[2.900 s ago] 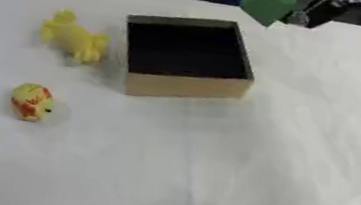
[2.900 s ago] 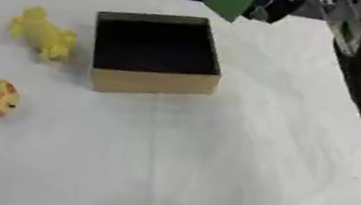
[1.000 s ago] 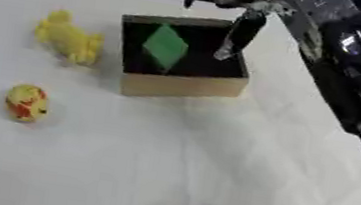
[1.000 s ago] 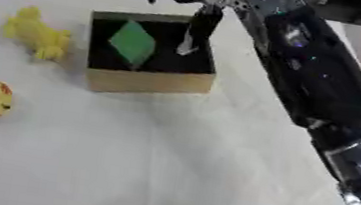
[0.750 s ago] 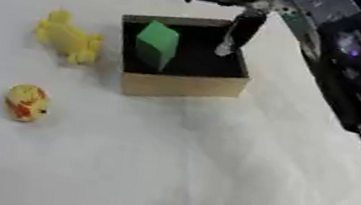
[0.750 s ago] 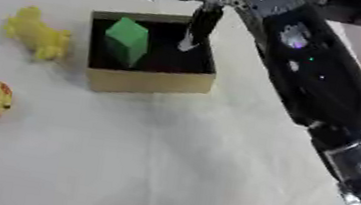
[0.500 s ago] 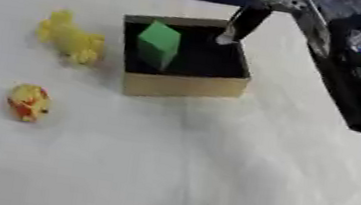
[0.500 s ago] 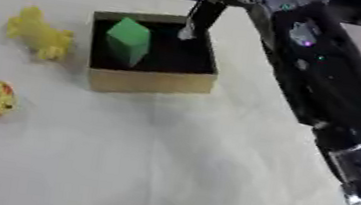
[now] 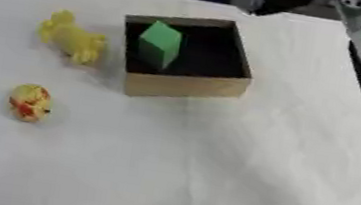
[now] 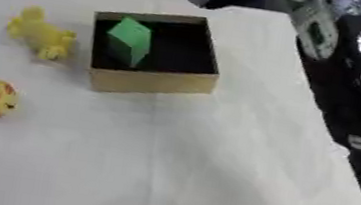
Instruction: Pick up objects on the table and place them in the box.
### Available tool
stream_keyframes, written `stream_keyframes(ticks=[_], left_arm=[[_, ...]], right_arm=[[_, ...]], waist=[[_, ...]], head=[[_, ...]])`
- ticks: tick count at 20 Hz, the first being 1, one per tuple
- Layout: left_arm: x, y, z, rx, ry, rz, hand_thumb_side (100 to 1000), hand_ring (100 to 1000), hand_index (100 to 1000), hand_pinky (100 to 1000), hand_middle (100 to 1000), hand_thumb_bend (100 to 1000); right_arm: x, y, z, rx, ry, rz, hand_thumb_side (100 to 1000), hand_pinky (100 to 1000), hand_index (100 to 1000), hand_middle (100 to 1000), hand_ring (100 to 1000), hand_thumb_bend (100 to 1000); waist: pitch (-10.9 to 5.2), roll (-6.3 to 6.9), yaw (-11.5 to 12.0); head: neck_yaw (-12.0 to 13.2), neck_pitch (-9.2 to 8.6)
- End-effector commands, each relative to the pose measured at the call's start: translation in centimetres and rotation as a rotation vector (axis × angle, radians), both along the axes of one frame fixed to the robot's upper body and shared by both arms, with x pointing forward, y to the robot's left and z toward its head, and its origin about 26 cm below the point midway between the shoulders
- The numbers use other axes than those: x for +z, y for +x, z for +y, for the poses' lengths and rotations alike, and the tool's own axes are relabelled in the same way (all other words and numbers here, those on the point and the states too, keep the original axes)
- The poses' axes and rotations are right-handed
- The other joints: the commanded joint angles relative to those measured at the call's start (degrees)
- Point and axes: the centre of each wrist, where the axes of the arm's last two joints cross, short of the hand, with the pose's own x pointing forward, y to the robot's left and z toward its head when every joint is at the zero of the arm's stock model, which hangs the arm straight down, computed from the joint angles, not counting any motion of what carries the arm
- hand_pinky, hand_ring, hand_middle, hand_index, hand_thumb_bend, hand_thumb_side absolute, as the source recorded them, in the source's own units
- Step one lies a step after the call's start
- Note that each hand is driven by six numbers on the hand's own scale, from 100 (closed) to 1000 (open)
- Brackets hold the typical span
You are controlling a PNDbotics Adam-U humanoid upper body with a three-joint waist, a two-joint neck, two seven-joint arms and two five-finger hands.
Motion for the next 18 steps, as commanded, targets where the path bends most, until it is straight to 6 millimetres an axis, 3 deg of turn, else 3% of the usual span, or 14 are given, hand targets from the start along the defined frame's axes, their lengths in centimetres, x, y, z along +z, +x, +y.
stream_keyframes(ticks=[1,4,5,11,18], left_arm=[[2.3,-0.1,0.3,0.025,0.131,0.003,1000,582,779,329,605,377],[3.6,0.0,0.3,0.052,0.216,0.035,1000,590,797,327,618,436],[4.0,0.0,0.3,0.061,0.246,0.051,1000,594,803,326,624,449],[6.0,0.3,-0.2,0.117,0.43,0.171,990,612,836,326,653,474],[7.0,0.4,-0.5,0.18,0.527,0.295,991,618,837,327,659,470]], right_arm=[[2.0,-2.8,-1.5,0.08,0.168,0.004,676,834,837,739,857,100],[1.6,-4.4,-2.3,0.165,0.319,0.085,907,852,874,742,840,100],[1.4,-4.8,-2.4,0.194,0.364,0.114,927,852,880,739,833,100],[0.0,-6.6,-3.3,0.309,0.577,0.222,990,864,896,719,816,100],[-1.1,-8.0,-4.0,0.361,0.647,0.275,996,872,896,711,815,100]], waist=[[-1.5,0.21,-0.2],[-1.63,0.29,-0.7],[-1.69,0.34,-1.0],[-1.99,0.83,-3.2],[-2.21,1.2,-3.9]], head=[[0.3,0.41],[0.7,0.64],[0.7,0.77],[0.7,1.54],[2.4,0.82]])
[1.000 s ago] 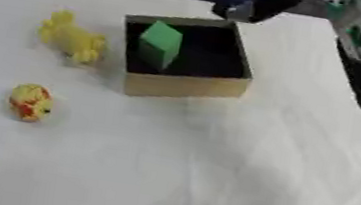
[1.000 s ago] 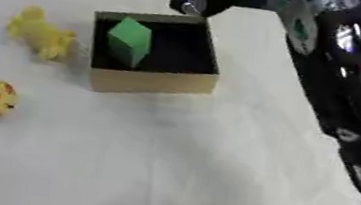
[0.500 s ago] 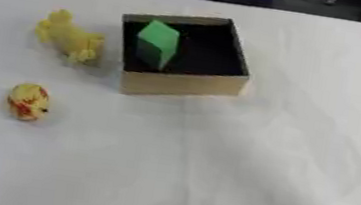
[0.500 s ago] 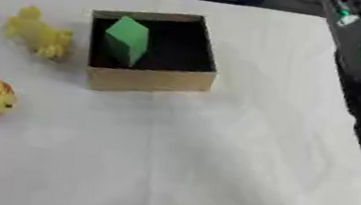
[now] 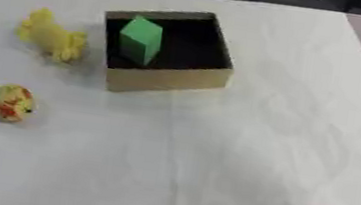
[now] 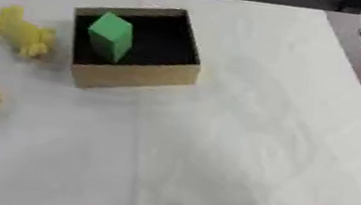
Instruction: Pick up objects on the table and place them in the box.
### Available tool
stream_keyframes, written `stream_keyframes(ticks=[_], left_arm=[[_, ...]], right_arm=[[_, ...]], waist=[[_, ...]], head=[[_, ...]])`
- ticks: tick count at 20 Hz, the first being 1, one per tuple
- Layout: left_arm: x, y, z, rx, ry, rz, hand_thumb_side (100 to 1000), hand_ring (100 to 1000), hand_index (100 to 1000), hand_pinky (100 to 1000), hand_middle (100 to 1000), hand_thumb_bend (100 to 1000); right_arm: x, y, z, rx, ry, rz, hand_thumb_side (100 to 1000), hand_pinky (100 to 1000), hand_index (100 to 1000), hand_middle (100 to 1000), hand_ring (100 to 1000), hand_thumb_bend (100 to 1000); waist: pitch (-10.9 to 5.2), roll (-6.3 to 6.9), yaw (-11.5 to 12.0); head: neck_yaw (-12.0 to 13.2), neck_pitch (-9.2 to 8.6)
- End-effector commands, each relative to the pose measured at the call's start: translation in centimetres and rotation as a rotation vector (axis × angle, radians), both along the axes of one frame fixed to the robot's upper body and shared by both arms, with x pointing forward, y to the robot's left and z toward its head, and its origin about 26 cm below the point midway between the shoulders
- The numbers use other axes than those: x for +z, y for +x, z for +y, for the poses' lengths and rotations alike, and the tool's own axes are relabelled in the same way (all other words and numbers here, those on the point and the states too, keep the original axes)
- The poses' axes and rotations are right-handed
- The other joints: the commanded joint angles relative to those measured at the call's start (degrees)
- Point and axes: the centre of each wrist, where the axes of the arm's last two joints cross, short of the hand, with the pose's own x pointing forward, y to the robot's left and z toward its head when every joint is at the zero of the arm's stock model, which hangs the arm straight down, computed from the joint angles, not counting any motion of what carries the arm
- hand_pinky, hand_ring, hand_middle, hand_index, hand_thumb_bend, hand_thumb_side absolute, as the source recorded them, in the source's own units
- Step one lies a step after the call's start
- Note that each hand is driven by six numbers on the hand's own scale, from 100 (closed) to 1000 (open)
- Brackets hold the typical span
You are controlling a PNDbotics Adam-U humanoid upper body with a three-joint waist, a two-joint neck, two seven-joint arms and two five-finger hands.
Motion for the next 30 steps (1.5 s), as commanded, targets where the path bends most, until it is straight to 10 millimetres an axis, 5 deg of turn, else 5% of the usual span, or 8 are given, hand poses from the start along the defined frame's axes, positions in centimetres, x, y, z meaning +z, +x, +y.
stream_keyframes(ticks=[1,7,13,22,30], left_arm=[[1.4,-0.3,-0.1,0.028,0.071,0.008,991,618,837,327,659,470],[0.3,-0.4,-0.2,0.063,0.138,0.093,999,675,849,381,697,515],[-2.0,-0.4,-1.3,0.063,0.314,0.255,790,762,903,527,769,744],[-4.5,-0.4,-3.6,-0.009,0.401,0.505,674,786,920,637,780,736],[-5.2,-0.5,-4.4,-0.053,0.407,0.673,593,798,934,672,775,578]], right_arm=[[1.2,-1.3,-0.6,0.011,0.01,-0.035,996,872,896,711,815,100],[0.8,-2.1,-0.5,0.044,0.035,-0.028,979,878,894,705,812,100],[0.8,-2.8,-0.4,0.069,0.054,-0.024,978,879,894,706,812,100],[0.9,-3.0,-0.1,0.08,0.051,-0.017,989,882,894,704,810,100],[0.7,-3.1,0.2,0.091,0.049,-0.008,998,884,894,699,806,100]], waist=[[-1.39,0.26,0.1],[-1.7,1.01,0.5],[-1.82,1.19,0.2],[-1.92,1.35,0.0],[-1.98,1.56,0.1]], head=[[0.8,-0.34],[3.4,-0.8],[3.9,-0.79],[3.8,-0.82],[3.7,-0.99]])
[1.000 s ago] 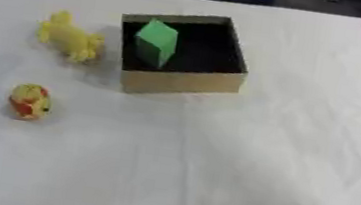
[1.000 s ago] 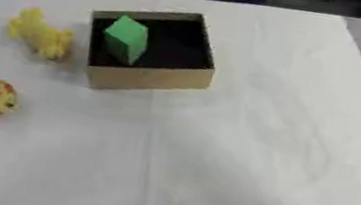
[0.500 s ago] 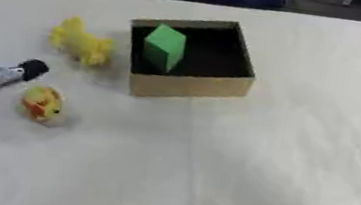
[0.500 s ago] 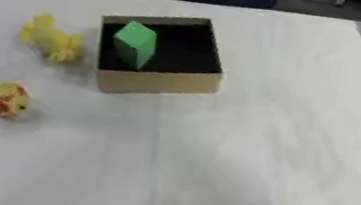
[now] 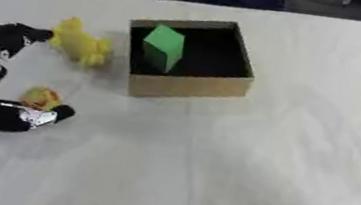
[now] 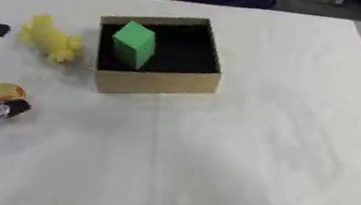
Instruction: Pick up objects on the table and place them in the box.
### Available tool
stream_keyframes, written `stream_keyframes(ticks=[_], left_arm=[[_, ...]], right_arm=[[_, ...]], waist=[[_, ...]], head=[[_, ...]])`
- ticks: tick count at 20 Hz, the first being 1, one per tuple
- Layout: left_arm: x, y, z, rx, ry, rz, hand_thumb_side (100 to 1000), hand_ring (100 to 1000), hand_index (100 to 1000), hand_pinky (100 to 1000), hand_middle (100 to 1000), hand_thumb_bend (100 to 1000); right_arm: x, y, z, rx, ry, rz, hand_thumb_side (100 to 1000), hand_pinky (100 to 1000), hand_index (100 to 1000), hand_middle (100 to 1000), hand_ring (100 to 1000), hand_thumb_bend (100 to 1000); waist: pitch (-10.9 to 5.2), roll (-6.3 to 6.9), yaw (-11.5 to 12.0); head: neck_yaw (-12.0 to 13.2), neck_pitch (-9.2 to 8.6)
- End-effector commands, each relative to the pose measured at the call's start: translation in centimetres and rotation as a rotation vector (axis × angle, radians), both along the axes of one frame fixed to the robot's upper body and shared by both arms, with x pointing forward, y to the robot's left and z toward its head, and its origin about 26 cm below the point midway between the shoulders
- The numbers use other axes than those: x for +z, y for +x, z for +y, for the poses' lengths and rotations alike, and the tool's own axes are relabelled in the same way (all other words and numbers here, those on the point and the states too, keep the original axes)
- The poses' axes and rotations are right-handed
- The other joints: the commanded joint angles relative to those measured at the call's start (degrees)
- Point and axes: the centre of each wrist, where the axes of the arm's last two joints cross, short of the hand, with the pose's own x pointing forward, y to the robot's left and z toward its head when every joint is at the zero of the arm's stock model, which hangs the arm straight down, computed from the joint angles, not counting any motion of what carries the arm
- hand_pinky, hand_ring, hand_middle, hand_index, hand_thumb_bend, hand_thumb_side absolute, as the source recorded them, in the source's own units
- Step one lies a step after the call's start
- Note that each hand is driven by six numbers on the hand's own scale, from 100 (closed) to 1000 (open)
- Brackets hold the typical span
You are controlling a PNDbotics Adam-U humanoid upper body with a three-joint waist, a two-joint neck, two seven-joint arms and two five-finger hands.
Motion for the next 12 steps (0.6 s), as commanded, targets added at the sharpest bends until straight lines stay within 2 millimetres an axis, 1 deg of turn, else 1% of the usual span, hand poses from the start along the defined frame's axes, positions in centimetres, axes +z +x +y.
stream_keyframes(ticks=[1,4,5,6,7,10,11,12], left_arm=[[0.96,-0.18,0.08,-0.014,0.033,0.035,571,802,937,674,782,511],[1.03,-0.17,0.06,-0.013,0.042,0.076,545,805,933,666,795,448],[1.11,-0.15,0.07,-0.01,0.046,0.086,526,810,933,671,800,399],[1.18,-0.14,0.08,-0.005,0.051,0.095,520,813,933,672,802,386],[1.27,-0.12,0.1,0.0,0.058,0.103,501,818,930,679,804,336],[1.48,-0.08,0.14,0.008,0.075,0.13,501,822,932,681,803,343],[1.56,-0.06,0.17,0.011,0.08,0.14,503,823,930,685,805,364],[1.64,-0.05,0.19,0.014,0.086,0.15,503,823,930,685,805,367]], right_arm=[[0.88,-0.64,-0.05,0.009,-0.004,-0.032,999,884,894,698,805,100],[0.86,-0.63,-0.03,0.01,-0.003,-0.031,1000,884,894,697,805,100],[0.84,-0.62,-0.04,0.01,-0.003,-0.03,1000,884,894,697,804,100],[0.82,-0.62,-0.04,0.01,-0.003,-0.029,1000,885,894,697,804,100],[0.8,-0.61,-0.05,0.009,-0.004,-0.029,1000,885,893,696,804,100],[0.77,-0.6,-0.05,0.009,-0.004,-0.028,1000,885,890,695,804,100],[0.75,-0.59,-0.05,0.01,-0.003,-0.027,1000,885,889,694,803,100],[0.73,-0.59,-0.04,0.01,-0.003,-0.027,1000,885,889,694,803,100]], waist=[[-1.3,0.08,0.1],[-1.3,0.07,0.1],[-1.3,0.07,0.1],[-1.31,0.06,0.1],[-1.31,0.06,0.2],[-1.34,0.09,0.3],[-1.36,0.12,0.3],[-1.37,0.14,0.4]], head=[[-0.1,-0.45],[0.0,-0.47],[0.0,-0.47],[0.0,-0.47],[0.0,-0.48],[0.1,-0.46],[0.1,-0.45],[0.1,-0.46]])
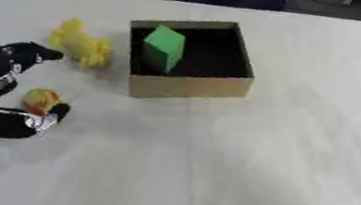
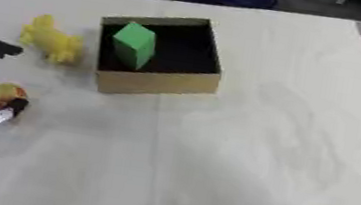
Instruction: Pick up objects on the table and place them in the box.
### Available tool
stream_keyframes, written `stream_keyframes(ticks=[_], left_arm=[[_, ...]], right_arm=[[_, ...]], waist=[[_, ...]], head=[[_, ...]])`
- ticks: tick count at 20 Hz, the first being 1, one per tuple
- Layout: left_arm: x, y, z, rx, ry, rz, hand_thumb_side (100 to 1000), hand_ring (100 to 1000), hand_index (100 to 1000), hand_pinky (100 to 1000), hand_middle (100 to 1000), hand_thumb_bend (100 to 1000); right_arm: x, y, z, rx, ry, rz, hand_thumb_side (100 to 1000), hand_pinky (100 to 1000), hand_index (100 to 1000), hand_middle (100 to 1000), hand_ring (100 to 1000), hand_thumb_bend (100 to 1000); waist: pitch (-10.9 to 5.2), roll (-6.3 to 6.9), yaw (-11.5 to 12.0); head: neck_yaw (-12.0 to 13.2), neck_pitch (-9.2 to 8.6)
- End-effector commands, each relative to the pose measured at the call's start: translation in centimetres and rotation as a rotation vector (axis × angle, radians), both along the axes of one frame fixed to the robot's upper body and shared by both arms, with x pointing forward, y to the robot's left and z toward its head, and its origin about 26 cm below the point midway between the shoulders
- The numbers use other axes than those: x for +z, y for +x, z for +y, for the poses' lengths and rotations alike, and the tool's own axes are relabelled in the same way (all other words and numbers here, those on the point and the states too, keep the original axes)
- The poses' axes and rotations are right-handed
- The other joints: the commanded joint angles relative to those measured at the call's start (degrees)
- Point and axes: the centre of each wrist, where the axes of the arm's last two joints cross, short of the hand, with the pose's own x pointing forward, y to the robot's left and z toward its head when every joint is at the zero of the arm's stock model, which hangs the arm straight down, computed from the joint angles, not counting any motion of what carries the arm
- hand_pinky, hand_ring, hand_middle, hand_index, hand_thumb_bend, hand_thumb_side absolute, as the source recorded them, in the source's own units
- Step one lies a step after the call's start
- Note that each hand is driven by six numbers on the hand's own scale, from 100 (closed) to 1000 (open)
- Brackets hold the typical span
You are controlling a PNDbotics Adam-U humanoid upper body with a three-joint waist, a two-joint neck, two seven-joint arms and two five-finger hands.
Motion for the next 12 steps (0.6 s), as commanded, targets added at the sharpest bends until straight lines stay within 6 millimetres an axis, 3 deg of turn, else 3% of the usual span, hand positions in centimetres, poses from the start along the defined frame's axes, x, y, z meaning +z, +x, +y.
stream_keyframes(ticks=[1,7,10,12], left_arm=[[1.5,-0.1,0.4,0.01,0.053,-0.001,505,826,932,692,807,374],[1.5,0.3,1.3,0.055,0.102,0.071,531,834,937,718,810,460],[1.7,0.9,2.1,0.107,0.141,0.091,561,840,942,739,810,625],[1.9,1.3,2.7,0.142,0.169,0.097,564,844,946,751,811,682]], right_arm=[[0.8,-0.6,-0.2,0.003,0.0,-0.032,1000,885,890,693,803,100],[0.7,-0.5,-0.1,0.006,0.004,-0.03,1000,886,887,688,802,100],[0.6,-0.5,-0.1,0.007,0.003,-0.027,1000,886,879,682,801,100],[0.6,-0.5,-0.1,0.008,0.002,-0.025,1000,886,877,680,800,100]], waist=[[-1.37,0.12,0.1],[-1.44,0.24,0.3],[-1.51,0.3,0.5],[-1.55,0.34,0.5]], head=[[0.1,-0.45],[0.1,-0.44],[0.1,-0.46],[0.1,-0.46]])
